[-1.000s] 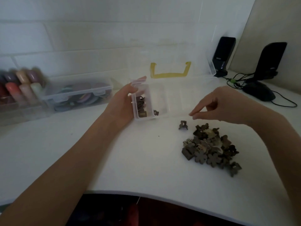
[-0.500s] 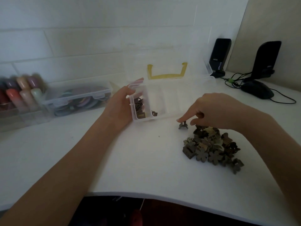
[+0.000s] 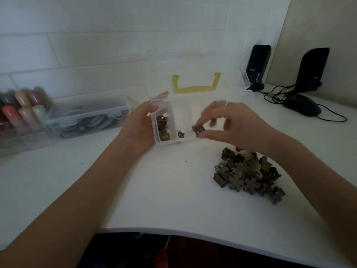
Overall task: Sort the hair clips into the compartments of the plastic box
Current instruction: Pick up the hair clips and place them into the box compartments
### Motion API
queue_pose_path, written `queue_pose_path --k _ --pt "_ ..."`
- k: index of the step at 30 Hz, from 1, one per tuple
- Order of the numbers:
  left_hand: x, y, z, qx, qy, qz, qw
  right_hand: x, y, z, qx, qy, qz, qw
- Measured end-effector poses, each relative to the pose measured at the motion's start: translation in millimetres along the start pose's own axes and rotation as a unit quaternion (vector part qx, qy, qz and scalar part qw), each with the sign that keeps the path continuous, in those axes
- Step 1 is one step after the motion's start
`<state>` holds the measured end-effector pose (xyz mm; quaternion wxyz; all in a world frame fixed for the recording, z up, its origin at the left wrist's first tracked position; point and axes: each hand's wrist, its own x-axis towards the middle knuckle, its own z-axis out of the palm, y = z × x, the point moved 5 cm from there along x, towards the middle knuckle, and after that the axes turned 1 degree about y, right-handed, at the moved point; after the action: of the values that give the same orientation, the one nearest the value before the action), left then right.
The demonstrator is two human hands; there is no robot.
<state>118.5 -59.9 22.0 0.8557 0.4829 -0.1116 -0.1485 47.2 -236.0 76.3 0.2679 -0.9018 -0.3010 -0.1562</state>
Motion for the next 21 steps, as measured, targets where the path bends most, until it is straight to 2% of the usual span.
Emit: queue_pose_path --k 2,4,8,12,16,19,21 --pt "1 -3 2 0.004 0.001 -0.001 1.0 1 -3 -3 0.03 0.098 0.002 0.995" --pt "2 -6 4 0.012 -0.006 -0.003 1.0 1 -5 0 0.012 0.143 -0.002 0.99" --pt "2 -9 11 0.031 -0.034 0.003 0.999 -1 -5 15 -0.109 0.128 0.002 0.986" --pt "1 -12 15 0.052 -0.067 0.011 0.996 3 -14 19 -0.226 0.167 -0.043 0.959" --pt "2 -15 18 0.066 -0.087 0.012 0.994 11 -13 23 -0.316 0.179 -0.034 0.931" --pt "4 -15 16 0.067 -0.095 0.014 0.993 16 -9 31 -0.404 0.124 -0.013 0.906" --pt "4 -15 16 0.068 -0.092 0.019 0.993 16 -9 34 -0.419 0.089 -0.014 0.904"
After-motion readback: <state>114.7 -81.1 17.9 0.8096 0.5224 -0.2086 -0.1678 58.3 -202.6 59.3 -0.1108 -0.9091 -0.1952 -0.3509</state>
